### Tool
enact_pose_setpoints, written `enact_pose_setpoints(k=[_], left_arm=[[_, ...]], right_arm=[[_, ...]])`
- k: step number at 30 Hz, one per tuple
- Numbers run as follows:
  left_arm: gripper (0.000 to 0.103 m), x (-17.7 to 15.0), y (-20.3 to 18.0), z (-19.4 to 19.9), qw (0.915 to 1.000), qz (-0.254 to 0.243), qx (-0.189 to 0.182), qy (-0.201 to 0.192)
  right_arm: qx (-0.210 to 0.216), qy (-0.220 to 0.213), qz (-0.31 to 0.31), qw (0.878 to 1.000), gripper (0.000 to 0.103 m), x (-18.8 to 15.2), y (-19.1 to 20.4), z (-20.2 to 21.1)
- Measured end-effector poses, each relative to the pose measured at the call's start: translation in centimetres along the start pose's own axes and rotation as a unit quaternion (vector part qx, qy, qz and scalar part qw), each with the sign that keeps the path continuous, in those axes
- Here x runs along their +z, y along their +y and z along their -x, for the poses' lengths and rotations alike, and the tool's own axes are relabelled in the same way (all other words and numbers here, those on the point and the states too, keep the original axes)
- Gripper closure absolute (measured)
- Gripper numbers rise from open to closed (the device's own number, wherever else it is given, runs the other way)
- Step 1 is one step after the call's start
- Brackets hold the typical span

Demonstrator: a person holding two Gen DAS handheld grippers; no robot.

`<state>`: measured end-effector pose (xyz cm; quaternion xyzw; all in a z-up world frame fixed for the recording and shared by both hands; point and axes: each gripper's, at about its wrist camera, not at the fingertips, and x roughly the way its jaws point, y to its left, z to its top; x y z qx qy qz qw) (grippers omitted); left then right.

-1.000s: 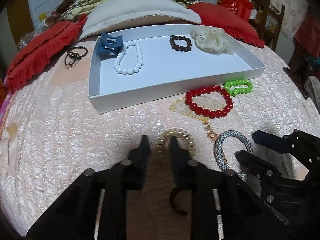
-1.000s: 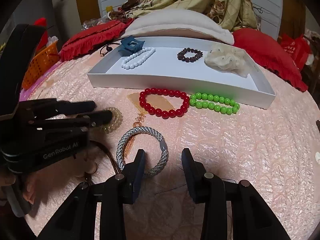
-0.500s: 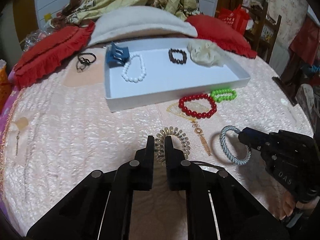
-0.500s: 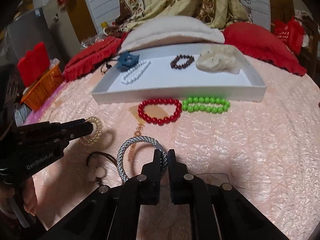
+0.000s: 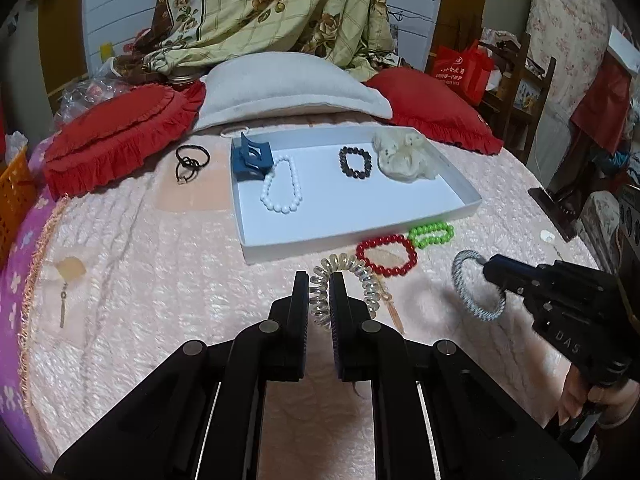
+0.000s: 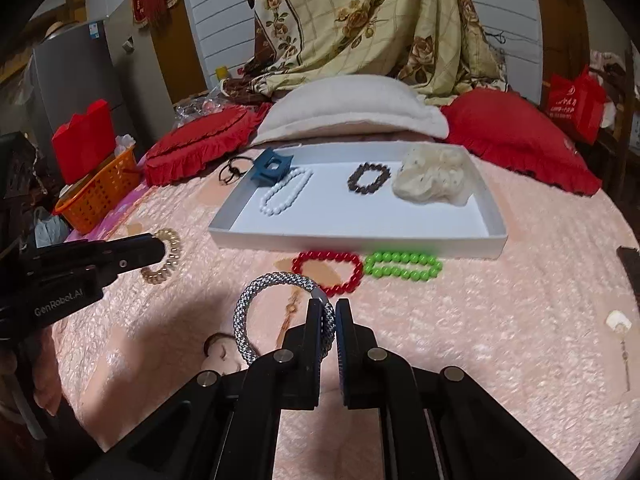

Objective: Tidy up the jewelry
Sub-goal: 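Carry the gold coil tie and silver bangle into the white tray while both tools release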

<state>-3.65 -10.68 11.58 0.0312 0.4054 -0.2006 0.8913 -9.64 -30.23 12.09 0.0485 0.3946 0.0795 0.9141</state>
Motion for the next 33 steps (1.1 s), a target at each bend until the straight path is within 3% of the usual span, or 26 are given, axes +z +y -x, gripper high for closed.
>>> enact_pose_setpoints(k=[8, 18, 33], left_arm=[[0.094, 2.9, 0.3, -1.5, 0.9997, -0.015, 0.021, -0.003], [0.094, 5.8, 0.1, -6.9, 0.9990, -0.021, 0.028, 0.026], [0.094, 11.1, -0.4, -16.4, 0.9968, -0.015, 0.040, 0.068]], right_arm=[[-0.018, -0.004, -0.014, 1.000, 0.096, 3.8, -2.3, -1.5], [-0.021, 0.011, -0.031, 0.999, 0.097, 7.2, -4.6, -5.5], [-0.029, 0.062, -0.066, 0.995, 0.096, 8.4, -9.1, -12.6]])
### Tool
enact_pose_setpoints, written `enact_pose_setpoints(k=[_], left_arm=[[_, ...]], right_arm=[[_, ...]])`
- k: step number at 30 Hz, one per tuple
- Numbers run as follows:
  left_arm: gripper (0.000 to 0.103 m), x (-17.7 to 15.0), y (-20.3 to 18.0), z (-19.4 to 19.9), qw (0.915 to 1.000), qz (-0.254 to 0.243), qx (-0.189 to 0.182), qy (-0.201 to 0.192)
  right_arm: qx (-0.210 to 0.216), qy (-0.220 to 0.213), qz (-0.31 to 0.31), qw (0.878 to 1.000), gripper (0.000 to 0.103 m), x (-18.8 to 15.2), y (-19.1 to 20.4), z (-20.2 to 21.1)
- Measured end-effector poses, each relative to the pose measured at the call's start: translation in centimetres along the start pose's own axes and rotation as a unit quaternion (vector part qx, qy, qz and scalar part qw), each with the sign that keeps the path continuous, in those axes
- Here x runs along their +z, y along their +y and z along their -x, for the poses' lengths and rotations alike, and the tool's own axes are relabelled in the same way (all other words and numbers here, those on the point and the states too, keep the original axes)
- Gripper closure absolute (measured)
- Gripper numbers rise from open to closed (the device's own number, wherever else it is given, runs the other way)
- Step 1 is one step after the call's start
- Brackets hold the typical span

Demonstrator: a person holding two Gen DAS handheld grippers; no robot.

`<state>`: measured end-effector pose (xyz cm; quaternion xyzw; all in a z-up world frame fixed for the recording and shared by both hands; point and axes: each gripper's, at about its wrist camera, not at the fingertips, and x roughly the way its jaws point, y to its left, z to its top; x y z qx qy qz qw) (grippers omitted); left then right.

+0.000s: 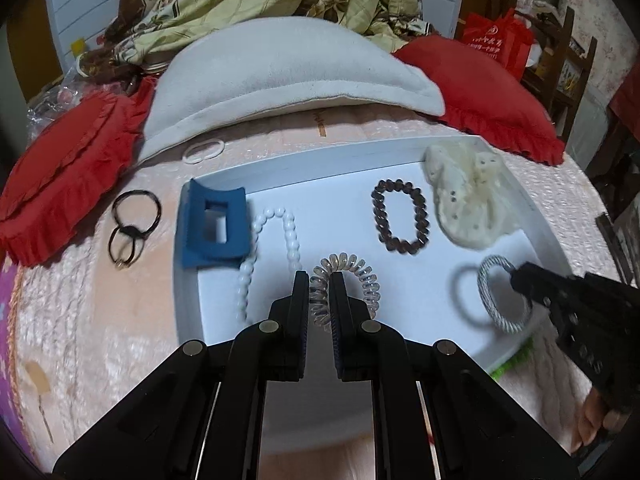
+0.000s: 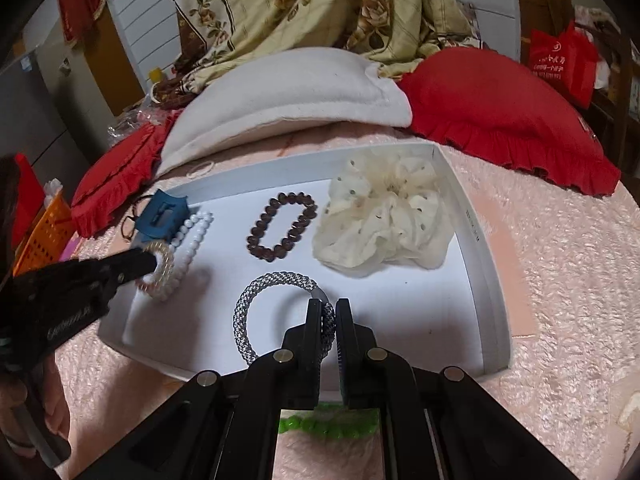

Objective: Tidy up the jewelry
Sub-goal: 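Carry the gold coil tie and silver bangle into the white tray while both tools release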

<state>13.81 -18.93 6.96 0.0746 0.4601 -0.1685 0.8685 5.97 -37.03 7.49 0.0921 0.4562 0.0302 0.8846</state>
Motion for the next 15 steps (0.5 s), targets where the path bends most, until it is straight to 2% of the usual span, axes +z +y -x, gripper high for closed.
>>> enact_pose_setpoints(k=[7, 11, 15], left_arm=[[0.094, -0.6, -0.3, -0.5, 0.9998, -0.003, -0.019, 0.009], [0.094, -2.0, -0.7, 0.6, 0.9993, -0.014, -0.032, 0.012], [0.094, -3.2, -0.9, 1.7, 0.9989, -0.035, -0.029, 0.010]], right_arm=[[-0.029, 0.000, 0.020, 0.999, 0.096, -0.5, -1.6, -0.3], [-0.036, 0.004, 0.007, 0.999, 0.097, -0.5, -3.0, -0.7], [-0.039, 0.005, -0.006, 0.999, 0.097, -0.5, -3.7, -1.0]])
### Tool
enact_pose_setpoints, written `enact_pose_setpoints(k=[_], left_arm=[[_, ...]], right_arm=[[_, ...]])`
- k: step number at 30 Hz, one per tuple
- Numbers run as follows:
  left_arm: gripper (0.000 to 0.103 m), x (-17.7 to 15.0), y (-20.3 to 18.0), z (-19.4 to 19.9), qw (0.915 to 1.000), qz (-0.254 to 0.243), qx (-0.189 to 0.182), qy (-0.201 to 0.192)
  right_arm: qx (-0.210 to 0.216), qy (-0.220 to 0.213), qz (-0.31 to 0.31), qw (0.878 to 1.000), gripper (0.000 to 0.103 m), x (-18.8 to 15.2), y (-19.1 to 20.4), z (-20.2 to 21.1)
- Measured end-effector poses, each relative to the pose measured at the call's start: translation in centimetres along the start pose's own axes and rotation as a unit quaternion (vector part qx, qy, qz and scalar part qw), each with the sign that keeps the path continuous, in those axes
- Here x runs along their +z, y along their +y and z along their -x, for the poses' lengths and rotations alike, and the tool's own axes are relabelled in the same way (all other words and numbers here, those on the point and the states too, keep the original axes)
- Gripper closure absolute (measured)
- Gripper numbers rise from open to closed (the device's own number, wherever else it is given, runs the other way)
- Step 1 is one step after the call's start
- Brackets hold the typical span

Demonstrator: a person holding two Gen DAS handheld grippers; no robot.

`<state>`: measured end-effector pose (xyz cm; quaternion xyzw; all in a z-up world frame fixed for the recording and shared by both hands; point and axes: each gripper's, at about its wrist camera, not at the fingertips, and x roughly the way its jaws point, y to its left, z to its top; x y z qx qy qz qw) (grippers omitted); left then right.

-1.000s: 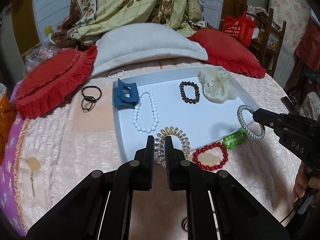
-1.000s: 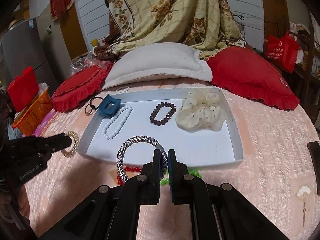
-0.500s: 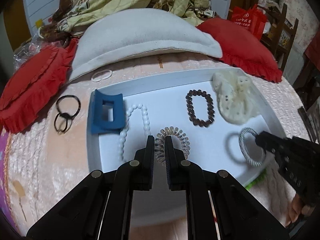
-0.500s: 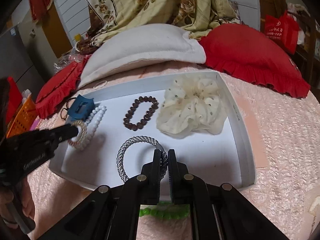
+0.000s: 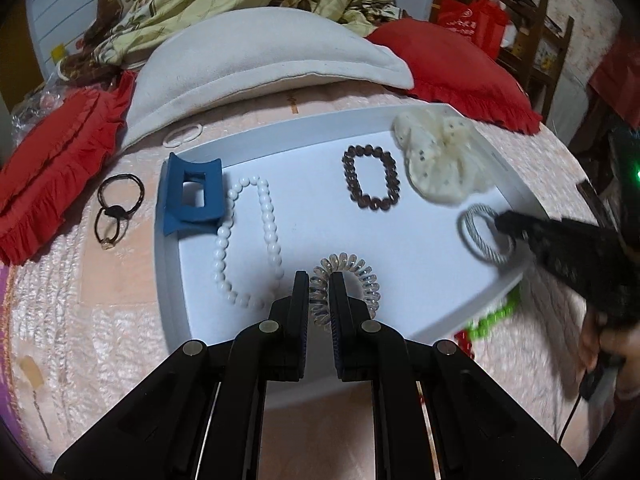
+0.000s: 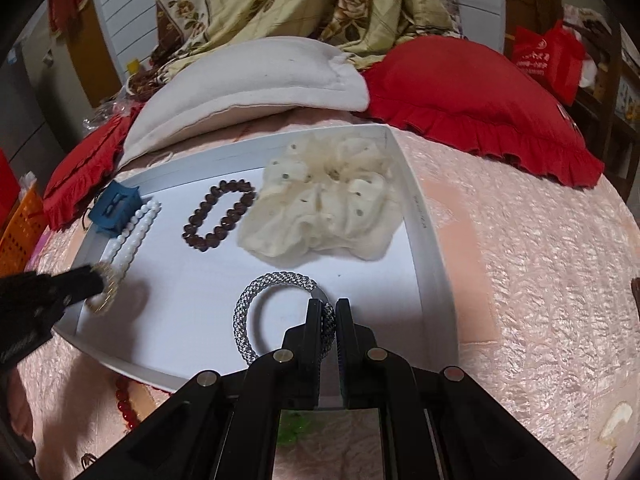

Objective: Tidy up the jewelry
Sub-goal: 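Carry the gold coil tie and silver bangle into the white tray while both tools release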

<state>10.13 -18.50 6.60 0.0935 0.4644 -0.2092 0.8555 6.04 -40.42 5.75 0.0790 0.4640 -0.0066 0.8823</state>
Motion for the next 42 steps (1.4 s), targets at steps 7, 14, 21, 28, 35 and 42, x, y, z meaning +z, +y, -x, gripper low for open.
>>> enact_pose_setpoints(k=[7, 14, 21, 28, 35, 42], left_arm=[[0.094, -1.5, 1.5, -0.5, 0.9996, -0.007, 0.021, 0.016], [0.094, -2.3, 3.0, -1.6, 0.9989, 0.002, 0.039, 0.027], [0.094, -2.7, 3.9, -1.9, 0.9984, 0.022, 0.045, 0.025], [0.092, -3.3, 4.5, -1.4, 0.9986, 0.043, 0.028, 0.016], [0.061, -3.8, 5.5, 0.7, 0.9966, 0.078, -0.018, -0.022], [0.058, -3.8, 6.2, 4.5, 0.9917, 0.115, -0.016, -0.054]], right_arm=[[-0.016, -0.006, 0.006, 1.000, 0.097, 0.4, 0.2, -0.3], [-0.032, -0.003, 0.000, 0.999, 0.097, 0.8, -0.7, -0.9], [-0.031, -0.001, -0.015, 0.999, 0.097, 0.7, -1.6, -1.1], [-0.012, 0.001, -0.033, 0.999, 0.097, 0.8, -2.1, -0.9], [0.008, -0.003, -0.046, 0.999, 0.096, 0.8, -2.3, -0.4], [0.015, -0.027, -0.047, 0.998, 0.094, 0.9, -1.8, 2.4]])
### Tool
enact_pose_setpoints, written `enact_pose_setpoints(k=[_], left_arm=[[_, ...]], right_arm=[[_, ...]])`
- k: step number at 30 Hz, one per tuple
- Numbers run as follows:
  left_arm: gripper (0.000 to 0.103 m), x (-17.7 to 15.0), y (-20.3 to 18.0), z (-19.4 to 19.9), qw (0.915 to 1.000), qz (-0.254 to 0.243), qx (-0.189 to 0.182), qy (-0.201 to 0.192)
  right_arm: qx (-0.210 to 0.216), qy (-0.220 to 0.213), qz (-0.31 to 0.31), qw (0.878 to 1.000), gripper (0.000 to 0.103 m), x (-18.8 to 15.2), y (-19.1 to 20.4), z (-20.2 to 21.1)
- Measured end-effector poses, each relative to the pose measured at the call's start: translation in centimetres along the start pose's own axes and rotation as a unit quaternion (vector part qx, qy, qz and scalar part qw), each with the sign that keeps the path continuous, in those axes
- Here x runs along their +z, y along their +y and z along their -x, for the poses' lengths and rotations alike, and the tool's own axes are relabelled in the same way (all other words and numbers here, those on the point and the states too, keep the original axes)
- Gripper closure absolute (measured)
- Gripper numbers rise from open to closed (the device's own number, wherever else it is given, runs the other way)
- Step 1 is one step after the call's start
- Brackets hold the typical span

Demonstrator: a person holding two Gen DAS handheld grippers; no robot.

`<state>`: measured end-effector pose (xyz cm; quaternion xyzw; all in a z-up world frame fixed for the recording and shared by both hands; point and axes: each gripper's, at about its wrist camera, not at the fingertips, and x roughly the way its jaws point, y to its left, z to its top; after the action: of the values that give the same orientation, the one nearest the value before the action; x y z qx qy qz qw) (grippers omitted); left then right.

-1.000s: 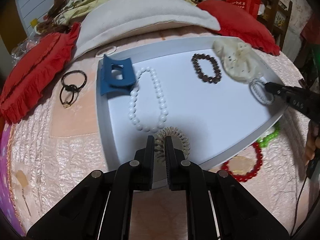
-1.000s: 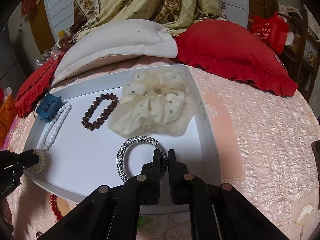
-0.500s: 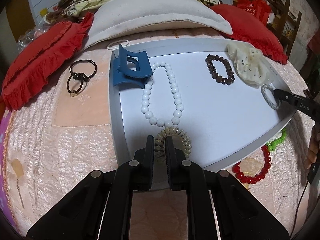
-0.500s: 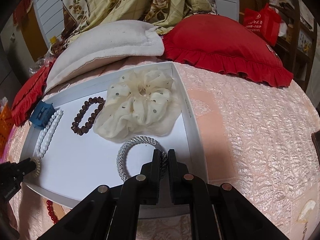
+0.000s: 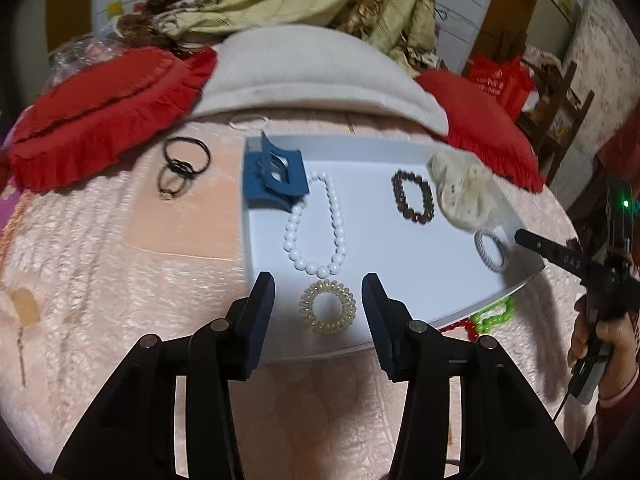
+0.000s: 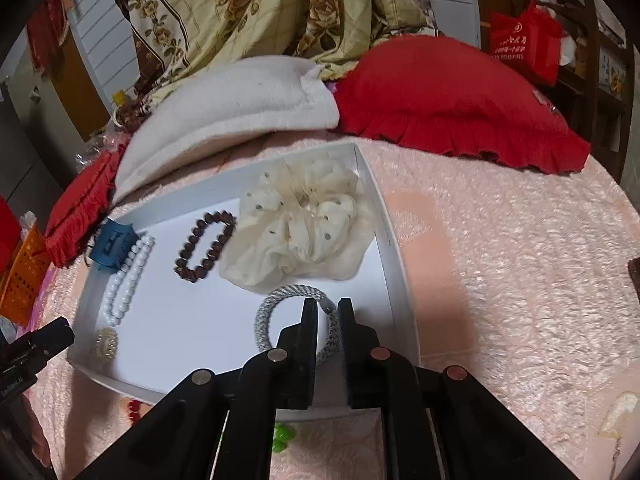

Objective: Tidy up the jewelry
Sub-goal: 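Carry the gold coil tie and silver bangle into the white tray while both tools release, then grasp the red bead bracelet with the left tool while the right tool grasps the green bead bracelet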

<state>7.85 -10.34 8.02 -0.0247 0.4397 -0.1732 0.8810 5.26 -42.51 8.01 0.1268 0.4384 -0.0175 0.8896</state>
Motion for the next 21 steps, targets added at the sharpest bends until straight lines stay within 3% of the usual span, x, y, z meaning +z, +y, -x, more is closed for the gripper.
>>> enact_pose_setpoints(k=[8, 21], left_arm=[[0.058, -1.5, -1.3, 4.6, 0.9974, -0.025, 0.057, -0.036], [0.058, -5.6, -4.8, 6.0, 0.9980, -0.054, 0.033, -0.005]], right_arm=[[0.008, -0.021, -0.003, 1.000, 0.091, -1.1, 0.4, 4.4], [0.031, 0.016, -0.023, 0.999, 0.091, -7.5, -1.0, 7.4]])
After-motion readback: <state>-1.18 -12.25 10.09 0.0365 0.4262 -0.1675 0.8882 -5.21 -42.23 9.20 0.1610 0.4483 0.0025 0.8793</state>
